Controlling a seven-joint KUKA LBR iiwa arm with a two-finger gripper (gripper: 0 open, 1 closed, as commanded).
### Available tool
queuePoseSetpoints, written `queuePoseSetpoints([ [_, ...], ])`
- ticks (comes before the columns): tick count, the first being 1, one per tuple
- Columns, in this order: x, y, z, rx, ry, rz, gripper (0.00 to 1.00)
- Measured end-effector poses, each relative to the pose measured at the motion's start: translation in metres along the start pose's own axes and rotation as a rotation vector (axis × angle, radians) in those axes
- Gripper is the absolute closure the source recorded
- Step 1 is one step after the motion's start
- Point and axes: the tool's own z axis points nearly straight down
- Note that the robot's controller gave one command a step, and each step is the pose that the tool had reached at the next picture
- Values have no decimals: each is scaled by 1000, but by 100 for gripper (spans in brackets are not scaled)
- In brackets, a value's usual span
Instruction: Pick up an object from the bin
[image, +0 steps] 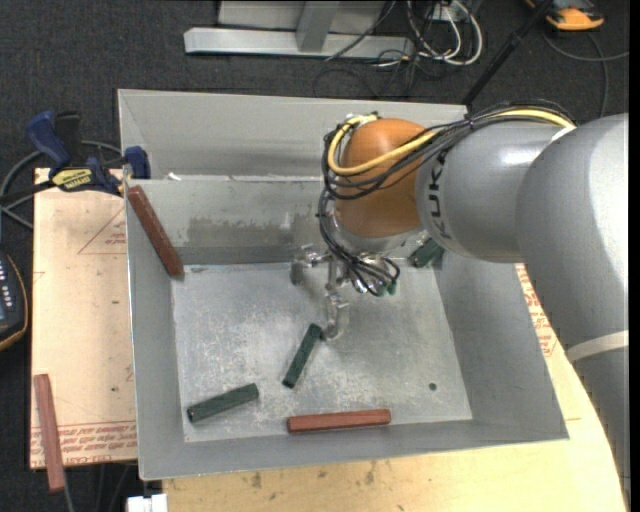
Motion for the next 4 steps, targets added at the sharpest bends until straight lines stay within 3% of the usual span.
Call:
queuePoseSetpoints([
  [1,27,36,-61,-5,3,-364,0],
  [2,99,51,1,-9,9,-588,0],
  [3,98,50,-1,-7,6,-586,100],
  [4,94,27,-126,-1,-3,-661,100],
])
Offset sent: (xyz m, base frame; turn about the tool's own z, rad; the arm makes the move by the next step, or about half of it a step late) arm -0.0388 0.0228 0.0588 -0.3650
